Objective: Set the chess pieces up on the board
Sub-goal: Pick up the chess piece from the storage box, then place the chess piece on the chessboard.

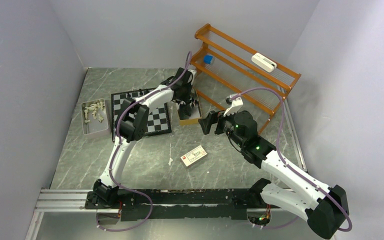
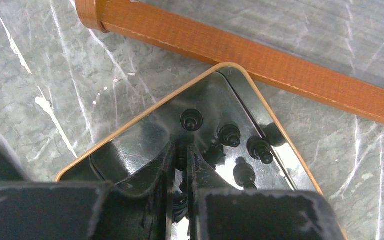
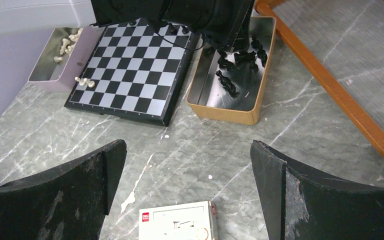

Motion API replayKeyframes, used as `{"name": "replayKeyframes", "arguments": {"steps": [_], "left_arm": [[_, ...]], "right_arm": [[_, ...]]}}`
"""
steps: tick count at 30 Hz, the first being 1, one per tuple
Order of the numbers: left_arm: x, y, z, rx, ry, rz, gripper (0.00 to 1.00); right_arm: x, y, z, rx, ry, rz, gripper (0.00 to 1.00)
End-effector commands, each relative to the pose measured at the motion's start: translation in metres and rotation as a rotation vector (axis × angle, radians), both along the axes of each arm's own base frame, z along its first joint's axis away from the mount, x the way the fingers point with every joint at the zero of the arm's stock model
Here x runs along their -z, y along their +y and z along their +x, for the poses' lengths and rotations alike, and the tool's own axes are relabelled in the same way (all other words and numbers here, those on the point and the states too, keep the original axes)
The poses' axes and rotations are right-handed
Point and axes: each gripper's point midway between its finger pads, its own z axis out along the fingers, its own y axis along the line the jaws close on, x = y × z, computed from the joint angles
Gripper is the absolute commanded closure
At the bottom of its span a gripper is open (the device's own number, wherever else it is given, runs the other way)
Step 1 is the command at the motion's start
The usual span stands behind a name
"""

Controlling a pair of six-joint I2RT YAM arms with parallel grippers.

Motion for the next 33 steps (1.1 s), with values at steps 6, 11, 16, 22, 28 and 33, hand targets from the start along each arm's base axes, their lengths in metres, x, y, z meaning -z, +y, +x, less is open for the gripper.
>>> {"name": "replayKeyframes", "arguments": {"steps": [6,11,16,22,28,33], "left_arm": [[-0.056,-0.008,0.0,0.006,-0.08,-0.041,0.87],[-0.072,-0.003,-0.007,-0.012,-0.084,-0.052,0.86],[-0.087,0.012,-0.014,-0.058,-0.086,-0.041,0.86],[-0.104,0.039,-0.019,-0.112,-0.081,-0.084,0.86],[-0.108,0.082,-0.019,-0.216,-0.073,-0.072,0.86],[-0.1,0.127,-0.021,-0.326,-0.059,-0.06,0.87]], "right_arm": [[-0.007,0.0,0.0,0.0,-0.034,0.016,0.0],[-0.007,0.0,0.0,-0.003,-0.034,0.015,0.0],[-0.007,0.002,0.0,-0.011,-0.03,0.019,0.0],[-0.008,0.002,0.0,-0.013,-0.027,0.017,0.0],[-0.007,0.005,-0.001,-0.025,-0.023,0.026,0.0],[-0.009,0.007,-0.001,-0.032,-0.024,0.032,0.0]]}}
